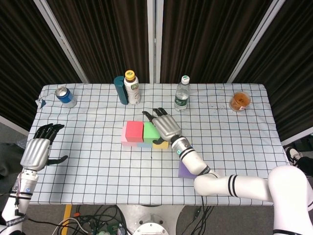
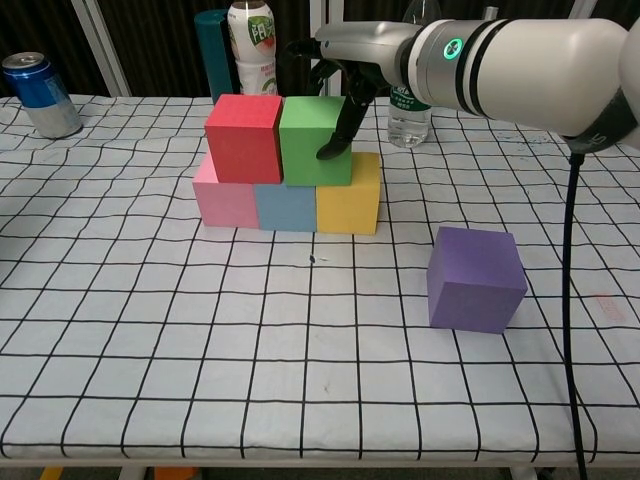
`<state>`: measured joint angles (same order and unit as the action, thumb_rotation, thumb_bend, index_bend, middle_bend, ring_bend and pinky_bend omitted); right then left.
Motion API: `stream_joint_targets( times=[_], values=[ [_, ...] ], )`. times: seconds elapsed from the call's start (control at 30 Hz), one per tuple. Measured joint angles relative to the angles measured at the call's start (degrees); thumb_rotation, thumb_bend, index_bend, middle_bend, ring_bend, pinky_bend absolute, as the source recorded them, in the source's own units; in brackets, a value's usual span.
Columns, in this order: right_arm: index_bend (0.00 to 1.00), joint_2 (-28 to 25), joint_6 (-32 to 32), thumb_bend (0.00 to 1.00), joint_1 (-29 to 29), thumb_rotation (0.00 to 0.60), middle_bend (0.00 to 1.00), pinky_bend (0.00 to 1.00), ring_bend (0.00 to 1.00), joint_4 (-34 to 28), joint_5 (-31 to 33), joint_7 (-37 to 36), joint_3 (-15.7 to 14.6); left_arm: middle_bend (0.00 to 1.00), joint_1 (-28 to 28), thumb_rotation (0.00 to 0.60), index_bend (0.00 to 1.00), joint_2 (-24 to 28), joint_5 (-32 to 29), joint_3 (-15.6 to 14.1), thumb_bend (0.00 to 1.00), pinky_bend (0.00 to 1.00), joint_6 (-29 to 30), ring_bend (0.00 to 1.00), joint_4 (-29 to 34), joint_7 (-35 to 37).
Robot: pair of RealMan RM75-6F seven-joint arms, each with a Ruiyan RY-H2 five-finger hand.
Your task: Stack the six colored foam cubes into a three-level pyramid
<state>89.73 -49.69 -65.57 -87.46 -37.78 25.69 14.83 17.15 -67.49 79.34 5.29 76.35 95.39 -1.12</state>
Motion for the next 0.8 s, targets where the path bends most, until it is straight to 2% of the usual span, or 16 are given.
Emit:
stream_joint_targets(
  times=[0.8],
  values=[
    [0.0, 0.41, 0.25, 0.09, -0.44, 0.6, 0.36, 0.0, 0.04, 0.67, 0.82, 0.03, 0.1, 0.12, -0.48, 0.6, 0.14, 0.1, 0.31, 0.24, 0.09, 0.1, -0.3, 0.07, -0.04, 0.43]
  ],
)
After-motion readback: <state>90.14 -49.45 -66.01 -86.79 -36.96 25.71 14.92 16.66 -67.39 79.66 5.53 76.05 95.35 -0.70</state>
